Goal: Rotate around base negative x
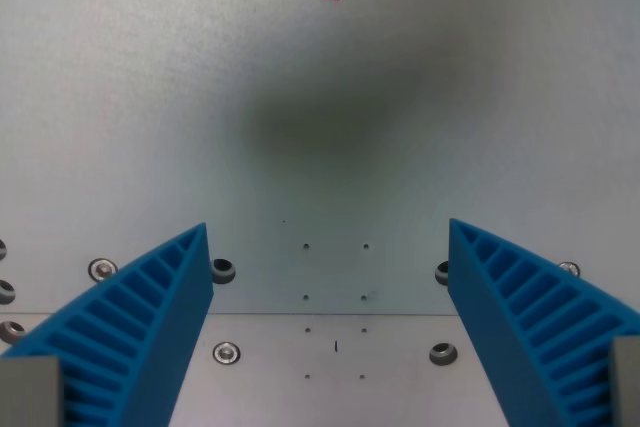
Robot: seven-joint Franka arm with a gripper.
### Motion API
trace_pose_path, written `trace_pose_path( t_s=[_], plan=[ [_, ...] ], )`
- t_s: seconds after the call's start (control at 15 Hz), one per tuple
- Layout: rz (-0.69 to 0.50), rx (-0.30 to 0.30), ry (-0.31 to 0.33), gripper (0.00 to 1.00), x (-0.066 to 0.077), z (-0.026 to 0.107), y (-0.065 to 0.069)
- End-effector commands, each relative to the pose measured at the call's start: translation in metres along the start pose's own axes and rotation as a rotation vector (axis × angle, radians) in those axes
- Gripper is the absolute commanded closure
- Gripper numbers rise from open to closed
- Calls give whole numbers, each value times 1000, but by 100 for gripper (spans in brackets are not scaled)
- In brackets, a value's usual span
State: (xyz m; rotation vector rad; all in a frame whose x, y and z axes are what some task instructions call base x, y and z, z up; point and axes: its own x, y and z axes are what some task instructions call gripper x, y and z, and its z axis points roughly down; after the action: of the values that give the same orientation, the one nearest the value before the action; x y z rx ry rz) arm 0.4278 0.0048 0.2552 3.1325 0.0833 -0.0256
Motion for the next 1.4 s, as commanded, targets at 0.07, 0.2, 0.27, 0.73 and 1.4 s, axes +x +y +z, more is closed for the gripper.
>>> trace_pose_path(
  t_s=[0.07,0.2,0.27,0.73,1.4],
  plan=[
    [0,-12,5,0,0,-2,0],
    [1,-35,4,0,0,-2,0],
    [1,-47,3,0,0,-2,0],
    [3,-128,-1,0,0,-2,0],
    [5,-245,-9,0,0,-2,0]
  ],
)
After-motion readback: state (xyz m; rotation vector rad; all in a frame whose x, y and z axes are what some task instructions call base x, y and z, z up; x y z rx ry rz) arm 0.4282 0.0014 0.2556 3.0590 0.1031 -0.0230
